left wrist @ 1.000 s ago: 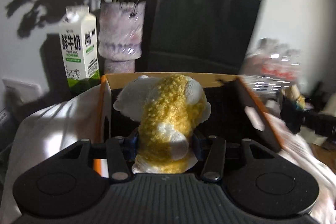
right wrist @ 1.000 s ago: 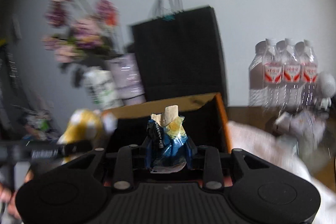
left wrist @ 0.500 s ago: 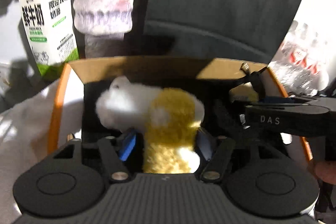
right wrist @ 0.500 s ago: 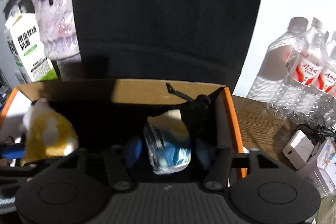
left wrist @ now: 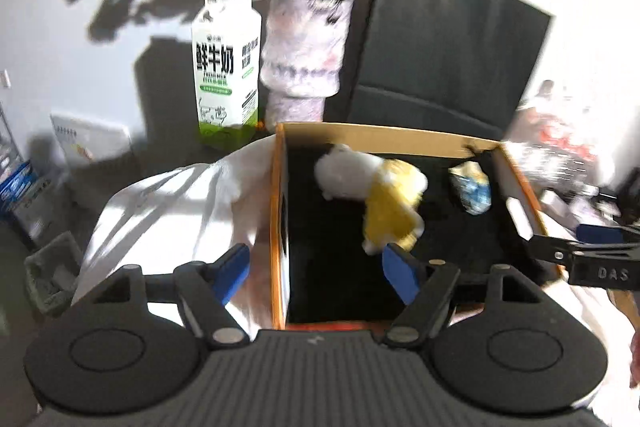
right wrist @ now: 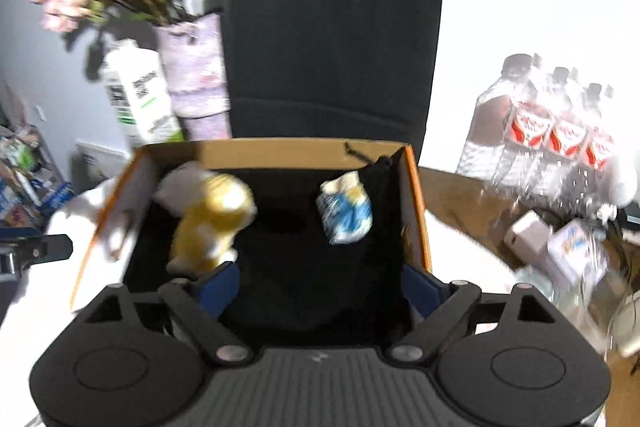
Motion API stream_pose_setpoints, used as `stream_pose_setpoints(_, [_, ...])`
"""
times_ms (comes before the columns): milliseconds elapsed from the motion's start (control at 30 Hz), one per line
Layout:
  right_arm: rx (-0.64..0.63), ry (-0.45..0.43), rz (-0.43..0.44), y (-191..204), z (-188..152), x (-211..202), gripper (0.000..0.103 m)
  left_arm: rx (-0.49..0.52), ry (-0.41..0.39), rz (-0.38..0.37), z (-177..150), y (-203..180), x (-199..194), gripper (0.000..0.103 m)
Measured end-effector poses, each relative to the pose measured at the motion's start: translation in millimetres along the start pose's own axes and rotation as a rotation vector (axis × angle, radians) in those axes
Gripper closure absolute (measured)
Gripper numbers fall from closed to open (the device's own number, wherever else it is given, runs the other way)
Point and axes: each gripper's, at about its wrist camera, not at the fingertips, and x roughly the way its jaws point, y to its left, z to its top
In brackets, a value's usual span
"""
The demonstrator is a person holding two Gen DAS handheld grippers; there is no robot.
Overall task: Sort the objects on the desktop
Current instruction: 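Lower the plush toy and snack bag into the orange box and open both tools, then withdraw both open tools from the box back over the towel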
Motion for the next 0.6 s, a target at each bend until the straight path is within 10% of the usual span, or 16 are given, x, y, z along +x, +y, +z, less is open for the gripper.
stream_pose_setpoints(333, [0.074,-0.127,0.200,11,-155,-106,0.004,-0.040,-0.084,-0.143,-160,2,-96,0.022])
stream_pose_setpoints(600, [0.133,-0.225,0.152,32,-288,-148,0.000,-0.010,-0.107,-0.103,-257,-4,-93,0.023])
